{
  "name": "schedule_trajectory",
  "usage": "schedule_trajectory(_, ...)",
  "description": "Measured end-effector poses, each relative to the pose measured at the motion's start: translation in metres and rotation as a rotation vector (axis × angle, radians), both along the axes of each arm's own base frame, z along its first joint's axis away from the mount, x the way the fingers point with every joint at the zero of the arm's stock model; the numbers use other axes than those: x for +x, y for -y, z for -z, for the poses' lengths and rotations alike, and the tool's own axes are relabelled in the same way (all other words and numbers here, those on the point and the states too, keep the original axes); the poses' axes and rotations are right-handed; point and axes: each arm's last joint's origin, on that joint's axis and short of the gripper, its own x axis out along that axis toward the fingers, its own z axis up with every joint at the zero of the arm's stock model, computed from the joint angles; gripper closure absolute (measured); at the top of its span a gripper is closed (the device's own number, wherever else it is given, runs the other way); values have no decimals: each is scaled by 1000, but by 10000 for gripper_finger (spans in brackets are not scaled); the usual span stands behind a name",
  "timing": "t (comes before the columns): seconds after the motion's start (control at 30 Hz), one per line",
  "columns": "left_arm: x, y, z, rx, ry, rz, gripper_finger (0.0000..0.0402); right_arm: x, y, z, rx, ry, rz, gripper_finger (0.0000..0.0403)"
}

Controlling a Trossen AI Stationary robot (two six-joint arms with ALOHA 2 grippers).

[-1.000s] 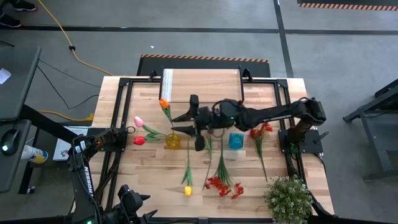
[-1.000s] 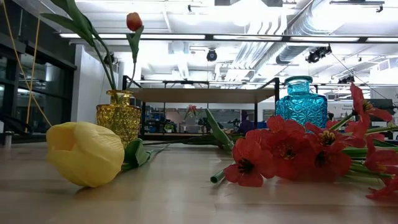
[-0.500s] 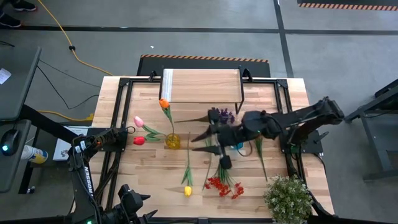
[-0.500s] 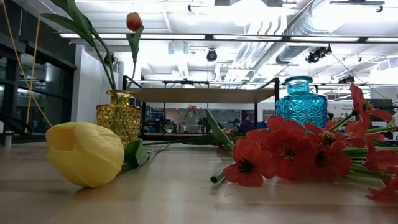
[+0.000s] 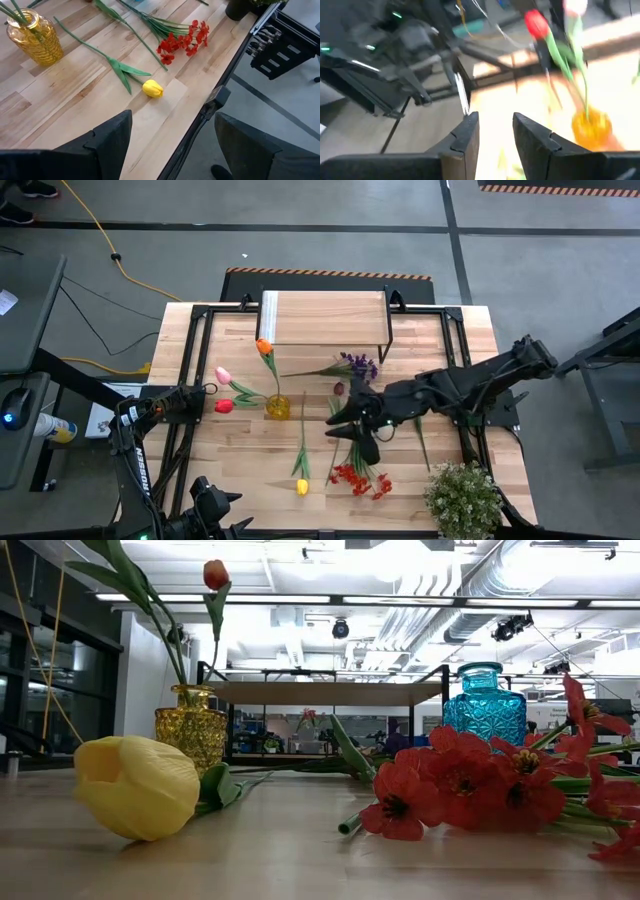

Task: Pick and place flowers into a vace then onto a shelf
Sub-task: Put the dark red tulip into the yellow vase

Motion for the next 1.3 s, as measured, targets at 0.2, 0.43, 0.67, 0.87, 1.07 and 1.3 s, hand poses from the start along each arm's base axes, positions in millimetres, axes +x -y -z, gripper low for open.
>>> schedule_trajectory(0.2,0,0,0,-1,0,0,85,-2,3,7,112,-100,68,293)
schedule_trajectory(0.43,0,0,0,-1,0,0,85,-5,7,15,190,-207,144,293)
schedule_trajectory(0.67,0,0,0,-2,0,0,85,-8,16,25,207,-324,228,303)
schedule_trajectory(0.87,0,0,0,-3,0,0,85,-1,23,33,227,-368,237,315)
schedule_trajectory(1.07,0,0,0,-3,-3,0,85,19,22,58,222,-461,160,309)
schedule_trajectory(1.3,0,0,0,-4,-3,0,85,41,27,89,215,-552,187,297)
